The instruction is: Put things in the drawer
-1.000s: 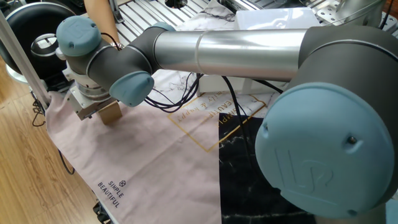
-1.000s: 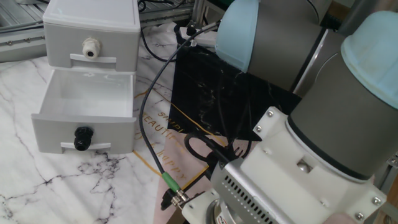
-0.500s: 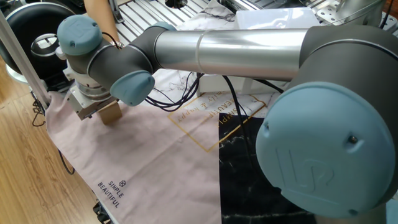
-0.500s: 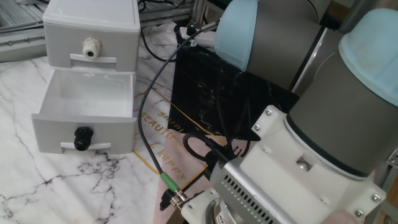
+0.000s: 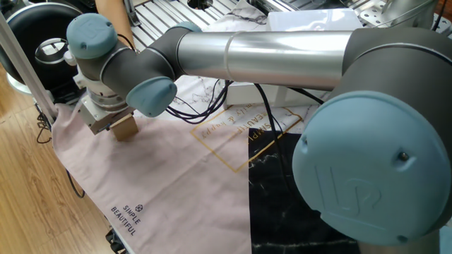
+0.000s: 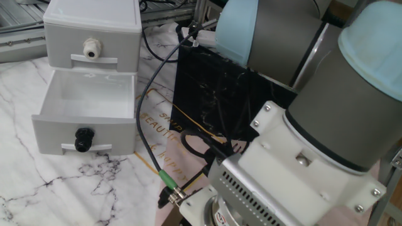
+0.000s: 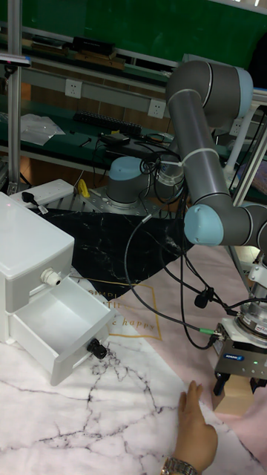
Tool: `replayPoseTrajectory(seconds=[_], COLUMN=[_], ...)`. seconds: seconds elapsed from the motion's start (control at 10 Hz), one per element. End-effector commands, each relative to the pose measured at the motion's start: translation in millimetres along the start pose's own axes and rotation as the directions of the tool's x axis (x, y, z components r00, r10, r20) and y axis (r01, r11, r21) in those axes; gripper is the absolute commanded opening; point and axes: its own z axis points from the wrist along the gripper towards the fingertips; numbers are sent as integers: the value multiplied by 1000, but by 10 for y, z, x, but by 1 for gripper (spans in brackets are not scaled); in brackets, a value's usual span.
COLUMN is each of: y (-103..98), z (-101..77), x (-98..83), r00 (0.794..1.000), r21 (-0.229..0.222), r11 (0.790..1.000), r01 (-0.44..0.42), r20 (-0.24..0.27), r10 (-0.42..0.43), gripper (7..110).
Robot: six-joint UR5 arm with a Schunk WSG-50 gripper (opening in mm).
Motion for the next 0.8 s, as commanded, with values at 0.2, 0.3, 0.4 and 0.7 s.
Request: replayPoseTrajectory(seconds=[0.2,0.3,0.4,0.7], y=[-167,-174,-178,-133], z=[73,23,-58,-163], x=[30,55,77,-24], r00=[1000,1000,999,998], r21=[32,38,49,36], r11=[999,999,998,998], r01=[-10,-17,-34,-56], r20=[-10,-17,-28,-16], r10=[10,18,35,57], gripper=[7,7,7,7])
